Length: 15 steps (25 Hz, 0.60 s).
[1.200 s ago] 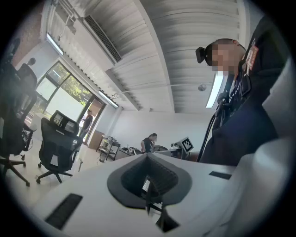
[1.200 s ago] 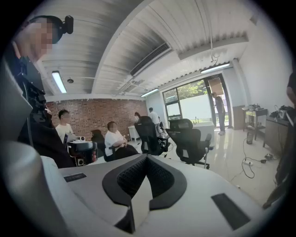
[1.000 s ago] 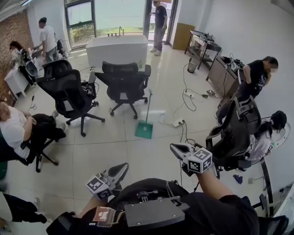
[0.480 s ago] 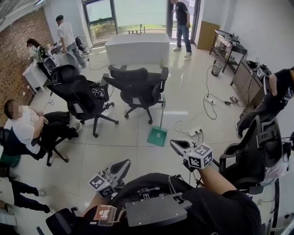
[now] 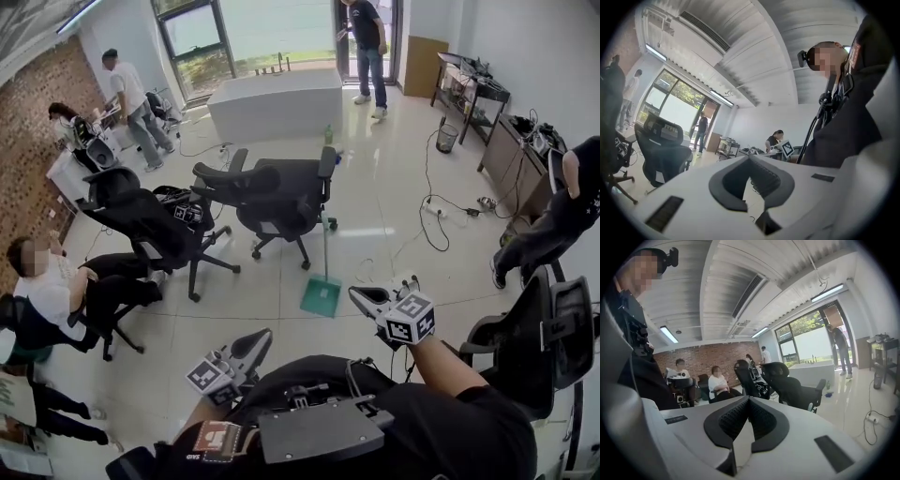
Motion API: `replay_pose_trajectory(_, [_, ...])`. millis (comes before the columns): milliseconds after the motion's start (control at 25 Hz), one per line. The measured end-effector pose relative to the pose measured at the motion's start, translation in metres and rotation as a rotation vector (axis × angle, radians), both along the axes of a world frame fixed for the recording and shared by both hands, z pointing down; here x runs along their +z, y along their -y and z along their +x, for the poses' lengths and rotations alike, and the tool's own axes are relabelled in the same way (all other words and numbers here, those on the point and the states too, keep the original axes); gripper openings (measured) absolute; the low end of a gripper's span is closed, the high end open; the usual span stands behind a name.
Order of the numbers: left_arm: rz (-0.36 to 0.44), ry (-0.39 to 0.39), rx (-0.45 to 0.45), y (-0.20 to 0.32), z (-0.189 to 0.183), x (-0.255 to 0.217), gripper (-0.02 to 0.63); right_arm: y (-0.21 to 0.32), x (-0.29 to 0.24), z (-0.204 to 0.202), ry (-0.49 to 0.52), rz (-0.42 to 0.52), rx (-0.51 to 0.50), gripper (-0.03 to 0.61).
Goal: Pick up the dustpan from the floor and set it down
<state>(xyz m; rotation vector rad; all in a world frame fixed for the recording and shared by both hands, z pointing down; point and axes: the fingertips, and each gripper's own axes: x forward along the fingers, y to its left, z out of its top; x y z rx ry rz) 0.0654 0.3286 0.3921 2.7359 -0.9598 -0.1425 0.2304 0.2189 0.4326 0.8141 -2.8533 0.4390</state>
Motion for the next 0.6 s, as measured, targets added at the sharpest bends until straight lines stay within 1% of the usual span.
replay_pose_trajectory(120, [-0.007,0.003,0.041,0.056,-0.003,0.022,0.009,0.054,0.025,-0.002,-0.016,-0.023,0.036,0.02])
replay_pose_trajectory(200, [-0.003,-0.004,0.08,0.107,-0.02,0.023,0.009,0.1,0.024,-0.016,-0.033,-0.025,0.068,0.02])
replay_pose_trajectory(320, [0.003,-0.025,0.146,0.207,-0.062,0.019,0.009,0.186,0.013,-0.053,-0.067,-0.019,0.129,0.02])
replay_pose_trajectory(440, [-0.01,-0.047,0.227,0.303,-0.113,0.025,0.009,0.261,0.018,-0.101,-0.1,-0.03,0.187,0.02])
replay_pose_trajectory(520, [-0.013,-0.038,0.298,0.348,-0.136,0.03,0.009,0.301,0.022,-0.123,-0.114,-0.037,0.242,0.02])
replay_pose_trajectory(600, [-0.024,-0.046,0.354,0.384,-0.15,0.036,0.009,0.333,0.027,-0.142,-0.104,-0.054,0.287,0.02])
